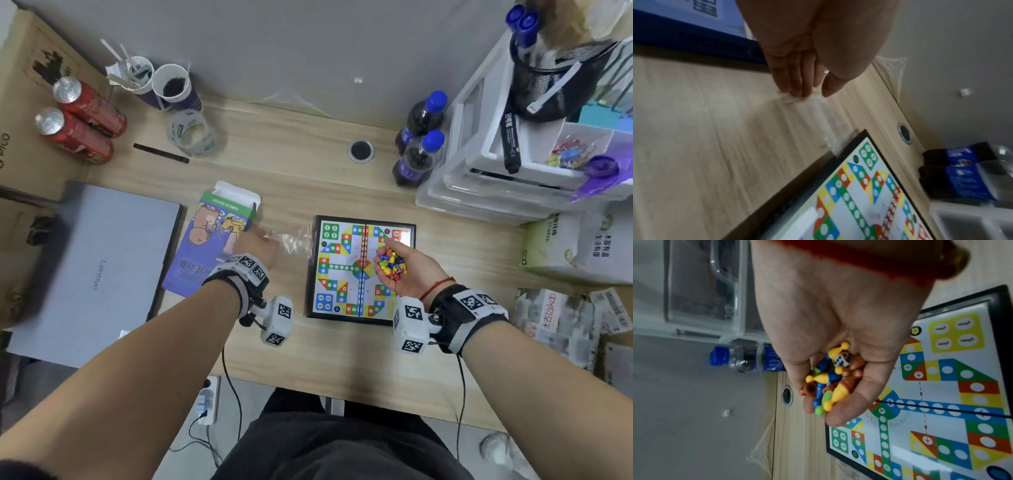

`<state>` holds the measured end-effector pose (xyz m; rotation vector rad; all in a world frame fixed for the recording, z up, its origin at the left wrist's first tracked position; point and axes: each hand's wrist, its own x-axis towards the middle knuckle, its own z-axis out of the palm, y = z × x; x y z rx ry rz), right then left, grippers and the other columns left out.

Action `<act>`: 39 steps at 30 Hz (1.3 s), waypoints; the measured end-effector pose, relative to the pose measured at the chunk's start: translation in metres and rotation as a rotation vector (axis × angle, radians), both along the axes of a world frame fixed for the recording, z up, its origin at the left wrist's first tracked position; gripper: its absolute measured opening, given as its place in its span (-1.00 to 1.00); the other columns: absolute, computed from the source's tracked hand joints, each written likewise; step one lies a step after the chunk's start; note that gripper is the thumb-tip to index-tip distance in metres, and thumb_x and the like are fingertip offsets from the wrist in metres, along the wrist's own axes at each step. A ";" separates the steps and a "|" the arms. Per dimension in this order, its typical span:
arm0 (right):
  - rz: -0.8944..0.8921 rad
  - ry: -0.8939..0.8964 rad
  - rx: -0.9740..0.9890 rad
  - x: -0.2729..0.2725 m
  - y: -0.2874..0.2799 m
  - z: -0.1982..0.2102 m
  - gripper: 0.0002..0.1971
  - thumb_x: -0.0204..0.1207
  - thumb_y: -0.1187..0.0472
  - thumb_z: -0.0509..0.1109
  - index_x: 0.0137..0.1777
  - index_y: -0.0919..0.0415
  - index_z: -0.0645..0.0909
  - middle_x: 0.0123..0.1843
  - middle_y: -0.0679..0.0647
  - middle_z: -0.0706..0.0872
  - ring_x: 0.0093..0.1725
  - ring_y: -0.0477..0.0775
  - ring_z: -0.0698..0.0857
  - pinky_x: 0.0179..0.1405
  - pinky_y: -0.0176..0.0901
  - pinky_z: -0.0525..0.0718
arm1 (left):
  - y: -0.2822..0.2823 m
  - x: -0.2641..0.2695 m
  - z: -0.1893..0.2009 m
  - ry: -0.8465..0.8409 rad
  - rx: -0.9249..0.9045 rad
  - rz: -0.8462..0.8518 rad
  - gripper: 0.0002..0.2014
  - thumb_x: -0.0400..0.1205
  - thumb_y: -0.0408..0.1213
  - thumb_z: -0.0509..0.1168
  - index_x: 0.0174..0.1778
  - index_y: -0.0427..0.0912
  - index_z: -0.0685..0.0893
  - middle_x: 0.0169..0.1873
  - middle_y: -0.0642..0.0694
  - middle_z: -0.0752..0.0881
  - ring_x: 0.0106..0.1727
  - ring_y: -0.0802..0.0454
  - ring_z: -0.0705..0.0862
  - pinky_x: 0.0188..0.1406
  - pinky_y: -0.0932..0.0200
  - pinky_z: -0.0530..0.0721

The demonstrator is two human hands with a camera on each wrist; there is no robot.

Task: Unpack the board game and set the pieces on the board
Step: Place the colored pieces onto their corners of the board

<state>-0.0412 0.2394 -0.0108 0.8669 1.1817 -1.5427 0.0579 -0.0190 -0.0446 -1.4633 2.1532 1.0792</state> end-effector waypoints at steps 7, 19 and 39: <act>0.303 0.316 0.001 -0.005 -0.039 0.040 -0.75 0.60 0.08 0.37 -0.21 0.24 0.68 -0.20 0.13 0.70 -0.17 0.13 0.69 -0.29 -0.17 0.79 | 0.047 -0.034 0.043 0.269 0.110 -0.135 -0.52 0.63 0.16 0.22 0.23 -0.16 0.65 0.14 -0.08 0.70 0.13 0.00 0.65 0.19 0.16 0.52; 1.158 1.043 0.399 0.007 -0.036 0.070 -0.68 0.52 0.22 0.34 0.27 0.10 0.62 0.16 0.12 0.75 0.17 0.14 0.67 0.20 -0.06 0.58 | 0.116 -0.047 0.049 0.364 1.218 0.608 -0.66 0.69 -0.26 -0.03 0.11 -0.31 0.62 -0.10 -0.28 0.71 -0.10 -0.16 0.72 -0.31 0.02 0.77; 1.032 1.179 0.330 -0.002 -0.016 0.072 -0.67 0.36 0.45 0.47 0.08 0.12 0.73 -0.03 -0.04 0.78 -0.08 -0.12 0.74 0.02 -0.28 0.74 | 0.108 -0.048 0.063 0.240 1.312 0.608 -0.67 0.74 -0.23 0.05 0.00 -0.35 0.65 -0.16 -0.27 0.75 -0.23 -0.11 0.77 -0.26 0.06 0.81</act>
